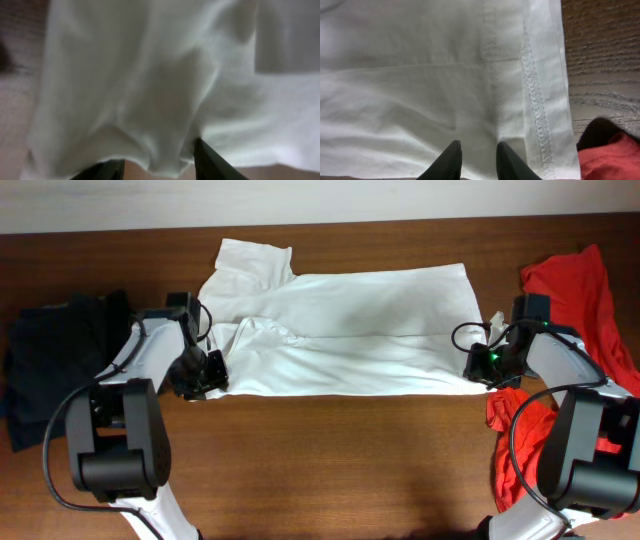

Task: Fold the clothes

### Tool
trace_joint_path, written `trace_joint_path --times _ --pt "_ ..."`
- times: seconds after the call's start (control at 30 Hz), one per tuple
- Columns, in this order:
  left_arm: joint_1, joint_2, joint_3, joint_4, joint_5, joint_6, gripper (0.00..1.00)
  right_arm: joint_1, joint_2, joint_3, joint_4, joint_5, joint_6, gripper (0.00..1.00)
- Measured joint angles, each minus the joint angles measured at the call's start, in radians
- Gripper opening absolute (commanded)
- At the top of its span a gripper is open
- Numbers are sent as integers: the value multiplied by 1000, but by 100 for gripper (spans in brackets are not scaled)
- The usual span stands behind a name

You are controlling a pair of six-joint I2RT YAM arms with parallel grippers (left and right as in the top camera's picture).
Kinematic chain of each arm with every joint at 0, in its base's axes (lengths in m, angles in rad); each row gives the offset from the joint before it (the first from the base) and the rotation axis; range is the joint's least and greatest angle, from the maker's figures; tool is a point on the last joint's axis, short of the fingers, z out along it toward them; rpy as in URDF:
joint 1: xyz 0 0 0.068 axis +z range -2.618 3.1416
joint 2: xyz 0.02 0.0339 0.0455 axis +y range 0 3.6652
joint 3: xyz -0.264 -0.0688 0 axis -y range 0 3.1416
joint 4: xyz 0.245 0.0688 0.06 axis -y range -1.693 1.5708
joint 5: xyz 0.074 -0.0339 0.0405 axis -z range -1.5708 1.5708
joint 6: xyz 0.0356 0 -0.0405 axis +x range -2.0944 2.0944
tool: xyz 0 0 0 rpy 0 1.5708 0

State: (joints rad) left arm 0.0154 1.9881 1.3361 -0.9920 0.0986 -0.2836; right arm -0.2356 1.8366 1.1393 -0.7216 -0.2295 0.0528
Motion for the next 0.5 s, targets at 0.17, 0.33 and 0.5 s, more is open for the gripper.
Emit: trace_joint_path --times 0.17,0.33,0.5 --pt "0 0 -35 50 6 -7 8 0 0 0 -1 0 0 27" --pt "-2 0 -33 -80 -158 -8 7 0 0 0 0 0 0 26" --pt "-2 0 -32 -150 -264 -8 13 0 0 0 -8 11 0 31"
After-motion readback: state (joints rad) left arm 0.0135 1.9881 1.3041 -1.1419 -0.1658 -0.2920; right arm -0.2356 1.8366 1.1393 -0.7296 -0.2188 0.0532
